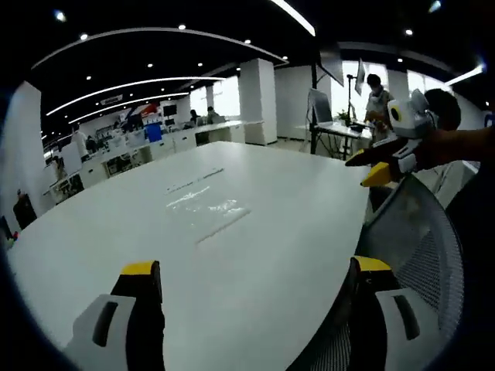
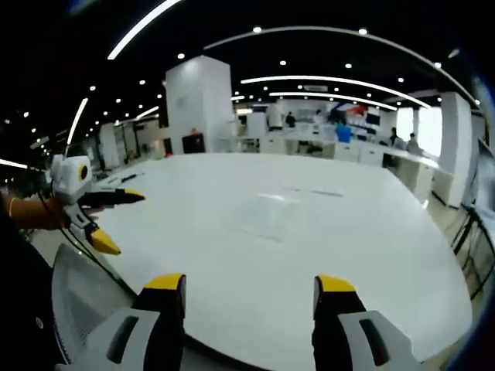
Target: Open the resealable bag by pulling the two sides of the seal apart until the entire bag opening is separated and visibly accessible.
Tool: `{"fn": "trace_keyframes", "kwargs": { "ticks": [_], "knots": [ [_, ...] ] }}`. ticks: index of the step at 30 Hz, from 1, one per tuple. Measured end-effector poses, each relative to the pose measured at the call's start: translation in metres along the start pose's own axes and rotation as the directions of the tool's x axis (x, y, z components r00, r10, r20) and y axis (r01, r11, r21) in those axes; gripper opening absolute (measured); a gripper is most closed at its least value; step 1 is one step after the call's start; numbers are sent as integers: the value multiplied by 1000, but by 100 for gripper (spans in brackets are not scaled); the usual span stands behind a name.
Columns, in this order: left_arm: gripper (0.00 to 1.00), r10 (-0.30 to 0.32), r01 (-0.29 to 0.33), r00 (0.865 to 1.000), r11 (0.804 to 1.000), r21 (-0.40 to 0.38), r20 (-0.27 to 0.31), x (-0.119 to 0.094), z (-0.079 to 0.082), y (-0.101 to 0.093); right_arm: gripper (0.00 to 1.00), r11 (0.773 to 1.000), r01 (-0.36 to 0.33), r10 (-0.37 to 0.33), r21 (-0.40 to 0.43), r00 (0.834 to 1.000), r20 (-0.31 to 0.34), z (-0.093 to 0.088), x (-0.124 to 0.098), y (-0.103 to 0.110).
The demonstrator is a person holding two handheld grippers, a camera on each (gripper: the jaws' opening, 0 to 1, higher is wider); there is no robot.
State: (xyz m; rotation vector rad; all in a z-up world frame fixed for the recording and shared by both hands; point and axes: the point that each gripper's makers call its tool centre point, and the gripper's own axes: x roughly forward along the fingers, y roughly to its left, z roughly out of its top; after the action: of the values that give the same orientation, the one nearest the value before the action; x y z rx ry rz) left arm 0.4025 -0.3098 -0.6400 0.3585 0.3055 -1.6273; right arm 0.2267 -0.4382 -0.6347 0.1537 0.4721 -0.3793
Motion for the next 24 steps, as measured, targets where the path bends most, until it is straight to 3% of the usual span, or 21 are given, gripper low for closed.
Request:
{"fn": "trace_keyframes", "kwargs": {
  "ticks": [4, 7, 14, 24],
  "knots": [
    [100, 17, -18, 1000, 999, -40, -6, -2, -9, 1, 76, 1000, 9, -9, 7, 1000, 6, -4, 5, -1],
    [100, 16, -14, 1000, 989, -147, 16, 0, -12, -2, 78, 1000, 8, -8, 17, 1000, 25, -4, 7, 0],
    [100, 6, -2, 1000, 989, -145, 28, 4, -12, -14, 78, 1000, 12, -13, 18, 999, 40, -5, 9, 0],
    [100, 12, -4, 999, 983, -185, 43, 4, -13, -8, 86, 999, 49, -50, 16, 996, 72, 0, 9, -7]
  ]
}}
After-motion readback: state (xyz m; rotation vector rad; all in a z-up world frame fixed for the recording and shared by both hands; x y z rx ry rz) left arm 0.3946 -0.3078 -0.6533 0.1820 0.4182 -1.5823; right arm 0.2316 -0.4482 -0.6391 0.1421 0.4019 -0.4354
